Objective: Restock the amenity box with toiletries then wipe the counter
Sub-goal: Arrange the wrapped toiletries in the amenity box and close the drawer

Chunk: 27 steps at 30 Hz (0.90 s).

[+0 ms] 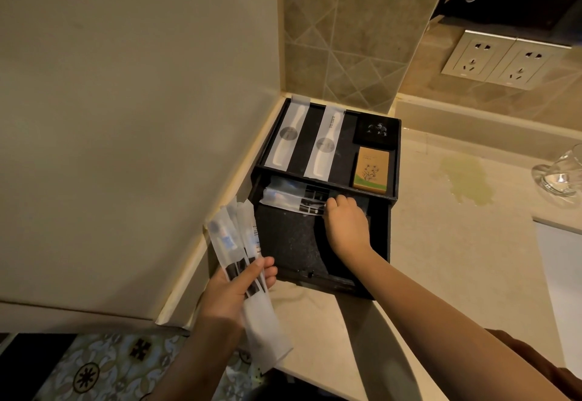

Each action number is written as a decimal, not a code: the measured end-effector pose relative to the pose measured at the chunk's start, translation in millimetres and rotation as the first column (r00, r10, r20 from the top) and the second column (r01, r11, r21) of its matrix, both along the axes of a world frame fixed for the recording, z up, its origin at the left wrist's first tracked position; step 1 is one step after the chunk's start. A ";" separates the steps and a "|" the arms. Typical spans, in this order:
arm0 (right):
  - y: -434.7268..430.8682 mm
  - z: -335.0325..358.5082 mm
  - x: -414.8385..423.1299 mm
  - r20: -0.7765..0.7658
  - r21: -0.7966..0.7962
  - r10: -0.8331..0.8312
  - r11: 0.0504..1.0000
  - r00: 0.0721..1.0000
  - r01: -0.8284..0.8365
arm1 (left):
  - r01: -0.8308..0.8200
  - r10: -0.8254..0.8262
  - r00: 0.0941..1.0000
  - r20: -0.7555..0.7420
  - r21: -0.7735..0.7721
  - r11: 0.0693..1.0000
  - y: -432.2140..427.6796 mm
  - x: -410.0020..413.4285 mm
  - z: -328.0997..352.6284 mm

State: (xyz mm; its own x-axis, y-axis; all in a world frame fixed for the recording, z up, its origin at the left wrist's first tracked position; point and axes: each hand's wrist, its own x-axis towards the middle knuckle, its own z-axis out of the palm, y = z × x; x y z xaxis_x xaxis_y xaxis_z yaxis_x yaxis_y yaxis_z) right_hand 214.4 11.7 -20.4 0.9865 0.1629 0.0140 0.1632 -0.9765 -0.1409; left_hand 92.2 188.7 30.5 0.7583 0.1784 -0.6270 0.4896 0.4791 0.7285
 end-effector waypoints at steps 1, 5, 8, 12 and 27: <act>-0.2 -0.3 0.0 0.006 -0.001 0.001 1.000 1.000 -0.001 | 0.002 -0.002 1.000 -0.001 -0.004 1.000 0.6 0.0 -0.2; -3.8 0.2 -2.4 -0.019 0.024 0.004 1.000 1.000 -0.003 | 0.016 -0.015 1.000 0.016 -0.050 0.999 -1.0 1.7 1.9; -4.1 14.3 -15.2 -0.030 0.145 -0.027 0.989 0.999 0.031 | 0.009 -0.004 0.999 0.038 -0.129 0.992 -4.0 5.9 7.2; 3.3 57.1 -55.4 -0.221 0.591 0.008 0.797 0.975 0.127 | -0.009 0.018 1.000 0.022 -0.352 0.936 -10.5 12.2 15.9; -10.7 87.5 -85.8 -0.453 0.745 -0.021 0.540 0.891 0.391 | -0.067 0.107 0.991 0.082 -0.393 0.917 -46.2 18.1 26.6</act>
State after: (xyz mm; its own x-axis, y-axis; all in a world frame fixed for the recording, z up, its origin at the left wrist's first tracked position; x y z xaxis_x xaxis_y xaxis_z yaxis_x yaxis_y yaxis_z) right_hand 128.6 1.0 67.1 0.9463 0.0559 -0.3186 -0.2688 -0.4120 -0.8707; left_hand 110.4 142.5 57.1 0.8129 0.0047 -0.5825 0.3677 0.7714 0.5194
